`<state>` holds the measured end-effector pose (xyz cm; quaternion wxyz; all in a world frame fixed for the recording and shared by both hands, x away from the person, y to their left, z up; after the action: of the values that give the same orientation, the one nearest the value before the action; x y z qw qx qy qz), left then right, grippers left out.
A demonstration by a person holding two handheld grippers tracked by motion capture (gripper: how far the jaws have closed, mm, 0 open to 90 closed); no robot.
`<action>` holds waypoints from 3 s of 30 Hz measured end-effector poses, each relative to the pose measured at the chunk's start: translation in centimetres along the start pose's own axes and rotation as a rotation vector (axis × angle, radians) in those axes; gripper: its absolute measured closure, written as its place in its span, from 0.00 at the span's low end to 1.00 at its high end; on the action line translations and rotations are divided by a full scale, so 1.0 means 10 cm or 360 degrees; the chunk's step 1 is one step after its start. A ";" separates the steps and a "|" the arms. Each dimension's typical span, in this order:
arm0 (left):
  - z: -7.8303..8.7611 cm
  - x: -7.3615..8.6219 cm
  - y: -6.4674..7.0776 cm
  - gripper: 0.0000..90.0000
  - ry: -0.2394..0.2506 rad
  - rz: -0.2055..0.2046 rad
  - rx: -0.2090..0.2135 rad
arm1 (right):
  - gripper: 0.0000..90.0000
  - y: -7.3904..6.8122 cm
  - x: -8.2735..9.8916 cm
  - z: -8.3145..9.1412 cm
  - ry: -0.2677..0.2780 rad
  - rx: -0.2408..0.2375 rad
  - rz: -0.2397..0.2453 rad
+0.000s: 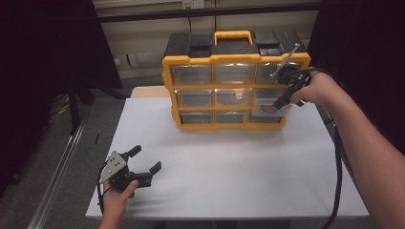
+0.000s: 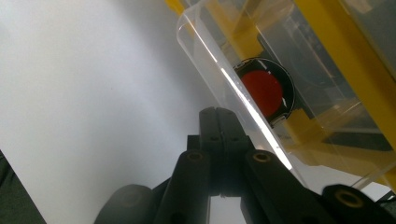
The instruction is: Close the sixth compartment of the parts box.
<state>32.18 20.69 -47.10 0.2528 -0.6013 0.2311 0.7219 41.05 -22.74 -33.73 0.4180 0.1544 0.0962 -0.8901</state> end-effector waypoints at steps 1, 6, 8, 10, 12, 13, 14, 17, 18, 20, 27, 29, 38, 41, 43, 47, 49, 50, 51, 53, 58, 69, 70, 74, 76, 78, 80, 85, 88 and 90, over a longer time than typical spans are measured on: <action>0.00 0.00 0.00 0.03 0.0006 0.0004 0.0001 | 1.00 0.00 0.00 0.00 0.0003 0.0004 0.0006; -0.01 0.00 0.01 0.03 0.0011 0.0026 0.0007 | 1.00 0.01 -0.02 0.00 0.0014 0.0015 0.0004; 0.00 0.00 0.00 0.03 0.0001 0.0002 0.0001 | 1.00 0.01 -0.02 0.00 0.0020 0.0024 -0.0004; 0.00 0.00 0.00 0.03 -0.0002 0.0004 0.0006 | 1.00 0.02 -0.02 0.00 0.0021 0.0027 0.0004; 0.00 0.00 0.00 0.03 0.0001 0.0003 0.0000 | 1.00 0.03 -0.02 0.00 0.0024 0.0031 0.0008; 0.00 0.00 0.00 0.03 0.0004 0.0006 0.0000 | 1.00 0.03 -0.03 -0.01 0.0024 0.0033 0.0007; 0.00 0.00 0.01 0.03 0.0005 0.0013 0.0002 | 1.00 0.03 -0.02 -0.01 0.0021 0.0031 0.0003; -0.01 0.00 0.01 0.03 0.0015 0.0030 0.0008 | 1.00 0.03 -0.03 -0.01 0.0024 0.0031 0.0000; -0.01 0.00 0.01 0.03 0.0016 0.0031 0.0008 | 1.00 0.04 -0.03 -0.02 0.0023 0.0031 0.0005; -0.01 0.00 0.01 0.03 0.0006 0.0017 0.0017 | 1.00 0.04 -0.03 -0.02 0.0015 0.0037 0.0014; -0.01 0.00 0.02 0.03 0.0018 0.0037 0.0015 | 1.00 0.07 -0.03 -0.03 0.0010 0.0055 0.0024; -0.01 0.00 0.01 0.03 -0.0001 0.0008 0.0018 | 1.00 0.08 -0.04 -0.03 0.0018 0.0064 0.0014; -0.01 0.00 0.01 0.03 0.0001 0.0008 0.0019 | 1.00 0.10 -0.05 -0.02 0.0026 0.0083 0.0011; -0.01 0.00 0.01 0.03 0.0015 0.0031 0.0017 | 1.00 0.10 -0.05 -0.02 0.0026 0.0078 0.0007; -0.01 0.00 0.01 0.03 0.0000 0.0009 0.0019 | 1.00 0.11 -0.05 -0.02 0.0026 0.0083 0.0013; -0.01 0.00 0.01 0.03 -0.0001 0.0008 0.0019 | 1.00 0.12 -0.06 -0.03 0.0030 0.0093 0.0022; -0.01 0.00 0.01 0.03 0.0012 0.0028 0.0019 | 1.00 0.12 -0.06 -0.03 0.0030 0.0096 0.0019; -0.01 0.00 0.01 0.03 0.0013 0.0030 0.0019 | 1.00 0.12 -0.06 -0.03 0.0028 0.0099 0.0019; -0.01 0.00 0.01 0.03 0.0003 0.0012 0.0019 | 1.00 0.12 -0.06 -0.03 0.0029 0.0103 0.0018; -0.01 0.00 0.02 0.03 0.0019 0.0039 0.0017 | 1.00 0.12 -0.07 -0.03 0.0027 0.0104 0.0013; -0.01 0.00 0.01 0.03 0.0014 0.0031 0.0009 | 1.00 0.13 -0.07 -0.03 0.0031 0.0105 0.0011; -0.01 0.00 0.02 0.03 0.0018 0.0038 0.0018 | 1.00 0.14 -0.08 -0.03 0.0038 0.0121 0.0019; -0.01 0.00 0.02 0.03 0.0016 0.0034 0.0018 | 1.00 0.14 -0.08 -0.03 0.0036 0.0120 0.0019; -0.01 0.00 0.02 0.03 0.0016 0.0035 0.0018 | 1.00 0.15 -0.08 -0.03 0.0039 0.0131 0.0012; -0.01 0.00 0.02 0.03 0.0016 0.0034 0.0018 | 1.00 0.16 -0.08 -0.04 0.0039 0.0134 0.0010; -0.01 0.00 0.01 0.03 0.0012 0.0029 0.0012 | 1.00 0.16 -0.08 -0.04 0.0050 0.0142 0.0003; -0.01 0.00 0.01 0.03 0.0012 0.0029 0.0010 | 1.00 0.17 -0.08 -0.04 0.0042 0.0145 0.0008; -0.01 0.00 0.01 0.03 0.0000 0.0009 0.0020 | 1.00 0.17 -0.08 -0.04 0.0046 0.0152 0.0007; -0.01 0.00 0.01 0.03 0.0012 0.0027 0.0019 | 1.00 0.19 -0.09 -0.04 0.0053 0.0168 0.0011; -0.01 0.00 0.01 0.03 0.0016 0.0034 0.0018 | 1.00 0.19 -0.09 -0.04 0.0056 0.0162 0.0009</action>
<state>32.18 20.50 -47.09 0.2472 -0.6010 0.2430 0.7202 43.15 -23.19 -33.90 0.4104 0.1914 0.0575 -0.8897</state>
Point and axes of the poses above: each handheld gripper's, and its own axes: z roughly backward along the jaws, x roughly out of its underside, y roughly to its right, the point moved 7 cm from there along -z, roughly forward along the jaws, and after that the axes turned 4 degrees about -x, right-handed, at the moved point
